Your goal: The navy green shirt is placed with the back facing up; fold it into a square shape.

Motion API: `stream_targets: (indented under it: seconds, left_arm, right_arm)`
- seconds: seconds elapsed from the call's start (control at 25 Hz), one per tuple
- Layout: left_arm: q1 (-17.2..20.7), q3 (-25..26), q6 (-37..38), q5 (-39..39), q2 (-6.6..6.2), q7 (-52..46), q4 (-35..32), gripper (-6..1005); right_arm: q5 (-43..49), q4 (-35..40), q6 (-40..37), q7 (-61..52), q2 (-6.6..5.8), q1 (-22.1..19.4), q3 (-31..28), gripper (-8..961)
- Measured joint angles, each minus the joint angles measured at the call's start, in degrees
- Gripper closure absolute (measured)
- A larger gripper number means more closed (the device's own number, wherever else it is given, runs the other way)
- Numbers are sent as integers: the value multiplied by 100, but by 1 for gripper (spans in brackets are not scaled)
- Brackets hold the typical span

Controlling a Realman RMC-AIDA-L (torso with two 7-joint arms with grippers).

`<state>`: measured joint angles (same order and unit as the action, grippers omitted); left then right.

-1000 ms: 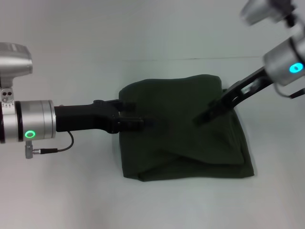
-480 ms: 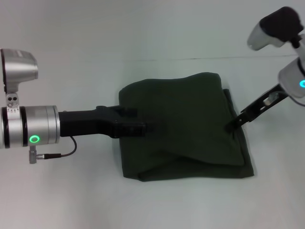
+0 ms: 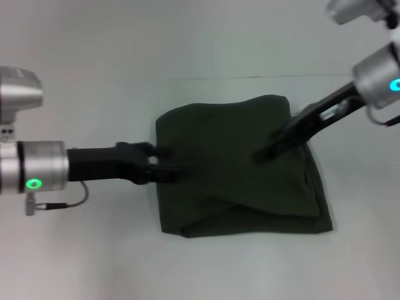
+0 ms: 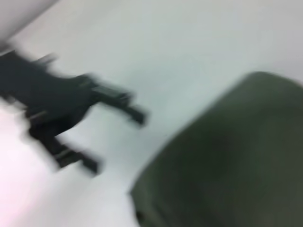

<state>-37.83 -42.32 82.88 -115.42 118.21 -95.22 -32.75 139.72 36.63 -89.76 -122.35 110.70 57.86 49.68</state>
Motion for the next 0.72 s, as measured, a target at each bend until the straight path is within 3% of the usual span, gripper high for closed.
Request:
stream_targets:
  seconds: [0.24, 0.4, 0.52, 0.72]
  left_arm:
    - [190, 795, 199, -124, -126, 56, -210, 50]
    - [232, 912, 261, -127, -141, 89, -249, 50]
    - [239, 913, 250, -129, -136, 102, -249, 50]
    - [241, 917, 220, -130, -124, 110, -240, 50]
  right_arm:
    - [20, -48, 314, 222, 509, 267, 572, 25]
    - [13, -151, 547, 301, 788, 440, 894, 26]
    - [-10, -347, 731, 354, 908, 548, 1106, 26]
    - [-140, -905, 1208, 448, 944, 672, 1404, 26]
